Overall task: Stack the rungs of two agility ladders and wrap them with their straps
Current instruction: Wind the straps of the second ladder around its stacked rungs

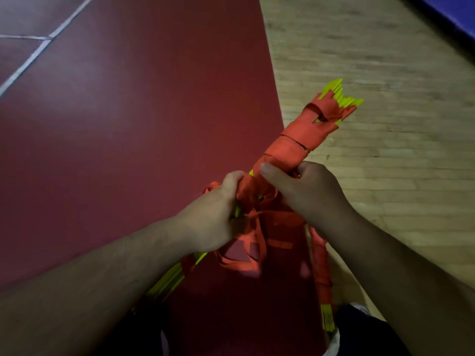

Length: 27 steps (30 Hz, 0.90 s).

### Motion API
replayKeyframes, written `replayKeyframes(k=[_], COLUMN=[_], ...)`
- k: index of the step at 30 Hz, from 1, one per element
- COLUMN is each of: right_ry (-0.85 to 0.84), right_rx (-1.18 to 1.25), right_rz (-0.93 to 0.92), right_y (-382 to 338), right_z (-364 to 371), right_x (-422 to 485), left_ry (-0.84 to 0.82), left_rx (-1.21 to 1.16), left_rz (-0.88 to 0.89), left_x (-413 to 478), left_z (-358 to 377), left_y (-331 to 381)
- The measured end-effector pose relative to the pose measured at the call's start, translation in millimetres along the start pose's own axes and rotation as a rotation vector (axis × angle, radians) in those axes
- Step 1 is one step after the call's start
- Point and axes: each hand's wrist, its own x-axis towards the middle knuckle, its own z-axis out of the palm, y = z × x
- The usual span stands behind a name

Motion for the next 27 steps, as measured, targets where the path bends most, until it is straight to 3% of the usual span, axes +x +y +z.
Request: replayKeyframes(k=[4, 8, 10, 13, 17, 22, 27], right_ry=[0.04, 0.111, 0.085, 0.017, -0.117, -0.205, -0.185], right_rx=[0.16, 0.409, 0.477, 0.462, 0.435, 0.278, 0.293], right_rz=[0.05, 0.073, 0.018, -0.116, -0.249, -0.278, -0.251], right_y=[-3, -7, -7, -2, -4, -13, -5], right_z=[1, 0, -5, -13, -17, -58, -68], right_x=[-3, 1, 3, 0, -10, -13, -23], left_ry=[0.047, 0.132, 0.046, -0.214, -0.372, -0.262, -0.052], left_rx=[0.108, -0.057, -0.243, -0.498, -0.635, -0.852, -0.712], left_rz=[0.035, 0.031, -0.037, -0.094, -0.084, -0.125, -0.13], left_x=[2, 5, 4, -2, -10, -19, -27], left_z=[-2, -9, -18, -29, -28, -28, -37], left_y=[3, 11, 15, 18, 25, 39, 50])
